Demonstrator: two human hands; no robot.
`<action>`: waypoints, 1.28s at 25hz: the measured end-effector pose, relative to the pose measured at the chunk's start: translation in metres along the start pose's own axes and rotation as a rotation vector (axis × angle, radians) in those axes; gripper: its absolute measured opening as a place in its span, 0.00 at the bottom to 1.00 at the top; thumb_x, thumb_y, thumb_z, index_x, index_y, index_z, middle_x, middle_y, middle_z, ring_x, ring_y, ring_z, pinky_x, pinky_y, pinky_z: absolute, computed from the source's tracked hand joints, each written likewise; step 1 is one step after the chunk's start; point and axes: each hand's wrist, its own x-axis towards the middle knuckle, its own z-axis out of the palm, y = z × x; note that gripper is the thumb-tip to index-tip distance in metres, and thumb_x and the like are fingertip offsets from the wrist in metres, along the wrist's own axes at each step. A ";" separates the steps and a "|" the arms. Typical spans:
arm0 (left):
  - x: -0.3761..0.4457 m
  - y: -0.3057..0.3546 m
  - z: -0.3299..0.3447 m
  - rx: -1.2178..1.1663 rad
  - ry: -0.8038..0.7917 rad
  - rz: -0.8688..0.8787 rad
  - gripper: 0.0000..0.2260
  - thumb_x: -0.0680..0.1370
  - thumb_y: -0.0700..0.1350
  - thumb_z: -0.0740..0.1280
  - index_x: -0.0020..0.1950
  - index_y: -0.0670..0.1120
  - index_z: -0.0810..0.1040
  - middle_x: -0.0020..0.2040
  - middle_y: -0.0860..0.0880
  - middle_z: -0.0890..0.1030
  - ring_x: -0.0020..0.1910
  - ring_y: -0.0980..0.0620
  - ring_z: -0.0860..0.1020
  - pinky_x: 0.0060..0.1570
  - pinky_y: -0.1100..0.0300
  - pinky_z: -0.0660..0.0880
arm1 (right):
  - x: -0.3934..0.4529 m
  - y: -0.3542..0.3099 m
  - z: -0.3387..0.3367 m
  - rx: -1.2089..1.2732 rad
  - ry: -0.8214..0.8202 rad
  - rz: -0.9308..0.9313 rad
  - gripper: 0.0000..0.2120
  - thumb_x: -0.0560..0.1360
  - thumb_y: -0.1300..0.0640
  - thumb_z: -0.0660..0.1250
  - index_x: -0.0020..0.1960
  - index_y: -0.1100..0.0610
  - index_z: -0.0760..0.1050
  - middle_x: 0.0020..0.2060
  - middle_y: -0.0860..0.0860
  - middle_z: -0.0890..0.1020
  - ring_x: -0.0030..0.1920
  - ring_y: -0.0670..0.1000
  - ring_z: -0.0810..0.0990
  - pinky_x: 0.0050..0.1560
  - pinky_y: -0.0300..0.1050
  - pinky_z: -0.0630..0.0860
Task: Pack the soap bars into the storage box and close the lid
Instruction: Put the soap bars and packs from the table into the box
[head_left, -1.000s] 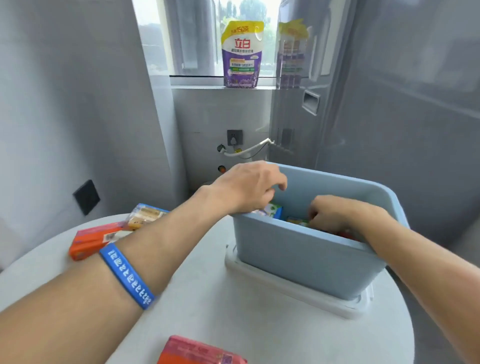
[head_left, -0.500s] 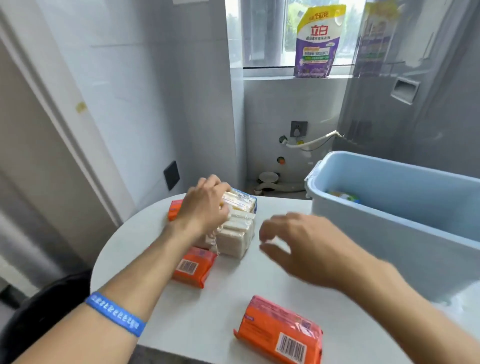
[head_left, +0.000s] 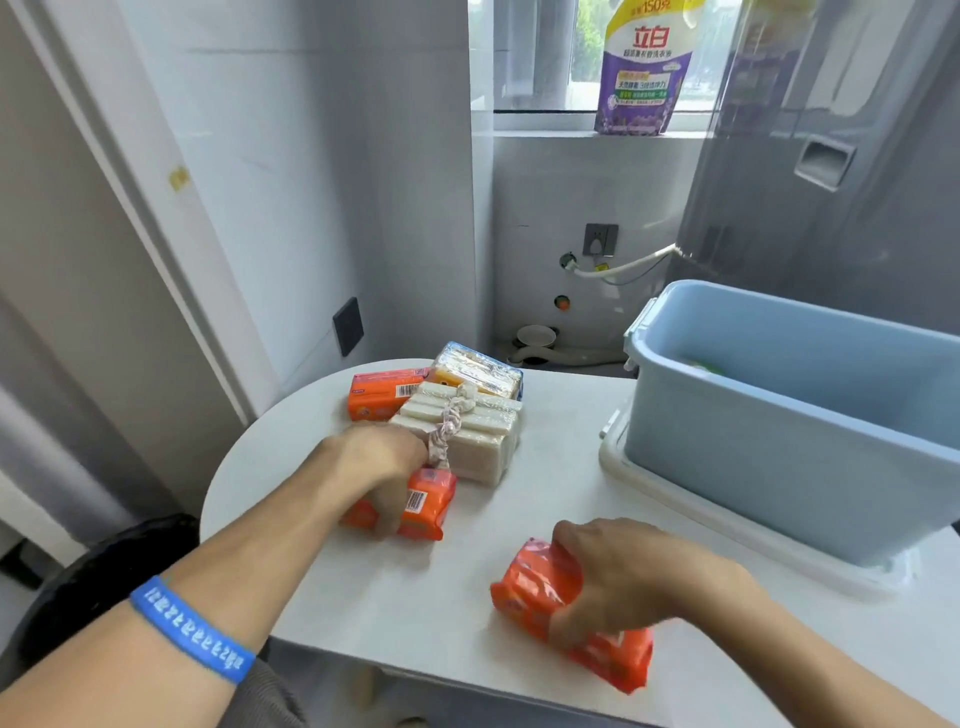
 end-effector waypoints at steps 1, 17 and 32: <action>0.001 -0.007 -0.004 -0.154 -0.014 0.096 0.22 0.60 0.55 0.78 0.50 0.54 0.77 0.48 0.54 0.81 0.49 0.48 0.79 0.44 0.55 0.76 | -0.001 0.010 -0.007 0.268 -0.019 -0.017 0.28 0.60 0.35 0.70 0.53 0.51 0.74 0.44 0.48 0.80 0.44 0.52 0.80 0.44 0.50 0.76; 0.022 0.103 -0.025 -2.129 0.103 0.262 0.14 0.67 0.42 0.69 0.50 0.39 0.81 0.45 0.40 0.86 0.41 0.40 0.84 0.46 0.43 0.81 | -0.042 0.048 -0.054 1.543 0.485 -0.026 0.13 0.70 0.50 0.69 0.51 0.56 0.82 0.45 0.57 0.88 0.45 0.58 0.87 0.48 0.57 0.83; 0.104 0.237 -0.203 -1.152 0.241 0.256 0.16 0.72 0.41 0.74 0.56 0.41 0.73 0.50 0.41 0.82 0.48 0.43 0.83 0.50 0.47 0.81 | -0.055 0.218 -0.115 0.081 0.660 0.516 0.12 0.73 0.50 0.64 0.55 0.52 0.71 0.53 0.54 0.82 0.48 0.57 0.77 0.42 0.49 0.71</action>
